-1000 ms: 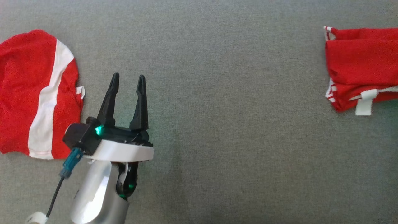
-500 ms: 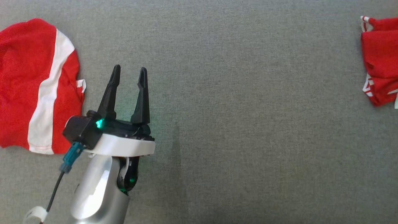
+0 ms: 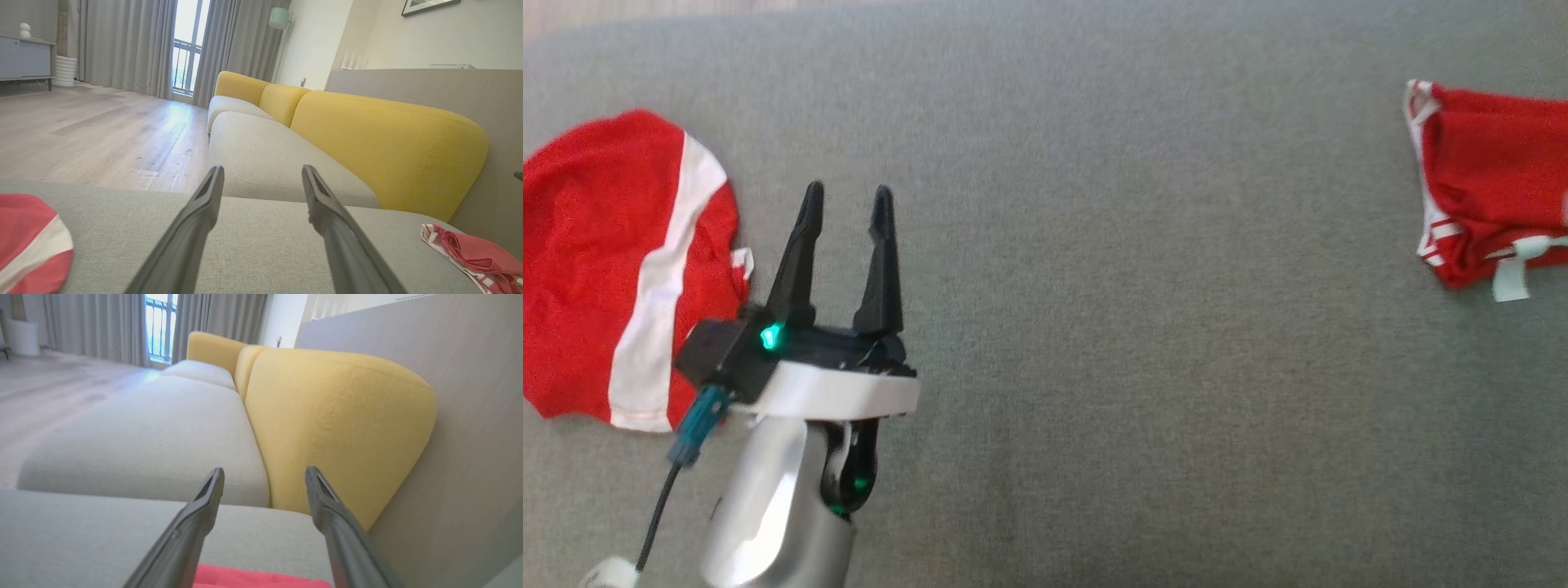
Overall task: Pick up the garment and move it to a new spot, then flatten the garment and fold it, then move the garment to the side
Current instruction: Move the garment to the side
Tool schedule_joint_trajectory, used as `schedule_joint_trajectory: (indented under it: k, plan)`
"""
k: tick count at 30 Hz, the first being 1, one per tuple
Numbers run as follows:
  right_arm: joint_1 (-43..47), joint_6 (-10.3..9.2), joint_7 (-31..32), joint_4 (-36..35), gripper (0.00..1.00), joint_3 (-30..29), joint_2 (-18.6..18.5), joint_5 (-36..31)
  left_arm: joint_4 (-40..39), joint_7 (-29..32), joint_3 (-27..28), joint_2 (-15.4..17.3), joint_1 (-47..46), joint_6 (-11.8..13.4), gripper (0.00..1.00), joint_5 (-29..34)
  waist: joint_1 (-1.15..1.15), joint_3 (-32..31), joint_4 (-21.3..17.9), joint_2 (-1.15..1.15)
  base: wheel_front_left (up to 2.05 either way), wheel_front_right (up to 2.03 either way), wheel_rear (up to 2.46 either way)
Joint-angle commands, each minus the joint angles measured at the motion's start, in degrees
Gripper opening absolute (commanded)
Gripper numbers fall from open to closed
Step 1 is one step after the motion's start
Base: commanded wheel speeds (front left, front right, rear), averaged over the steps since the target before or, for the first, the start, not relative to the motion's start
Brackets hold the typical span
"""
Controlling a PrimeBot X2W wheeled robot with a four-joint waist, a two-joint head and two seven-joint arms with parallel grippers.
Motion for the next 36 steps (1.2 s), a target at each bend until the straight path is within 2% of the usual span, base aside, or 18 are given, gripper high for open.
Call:
schedule_joint_trajectory:
  k: [1, 10, 15, 21, 26, 36]
  plan:
    - [1.1, 0.39, -1.1, -4.0, 1.0, 1.5, 1.1, 1.9, -2.3, -0.3, 2.7, 0.4, 0.4, -0.3, 1.0, 0.4, 0.0, -2.6, -1.0, 0.0, 0.0, 0.0, 0.0]
    - [14.3, 0.39, -0.4, -19.7, 1.0, 3.8, 12.5, 10.2, -4.0, -0.3, 5.7, 0.4, 5.0, -0.3, 1.0, 0.5, 0.0, -8.4, -1.6, 0.0, 0.0, 0.0, 0.0]
    - [23.1, 0.39, -1.2, -24.8, 1.0, 4.6, 16.1, 12.0, -4.2, -0.3, 6.2, 0.4, 8.0, -0.3, 1.0, 0.5, 0.0, -10.3, -1.2, 0.0, 0.0, 0.0, 0.0]
    - [30.5, 0.39, -2.8, -26.3, 1.0, 5.0, 17.3, 14.3, -4.2, -0.3, 5.9, 0.4, 10.9, -0.3, 1.0, 0.1, 0.0, -11.3, -0.8, 0.0, 0.0, 0.0, 0.0]
    - [32.3, 0.39, -3.7, -26.0, 1.0, 6.2, 17.4, 16.9, -4.2, -0.3, 5.8, 0.4, 11.4, -0.3, 1.0, 0.0, 0.0, -11.9, -0.5, 0.0, 0.0, 0.0, 0.0]
    - [32.9, 0.39, -4.4, -25.9, 1.0, 6.7, 17.4, 16.8, -4.4, -0.3, 5.5, 0.4, 12.1, -0.1, 1.0, -0.2, 0.0, -12.7, 0.0, 0.0, 0.0, 0.0, 0.0]
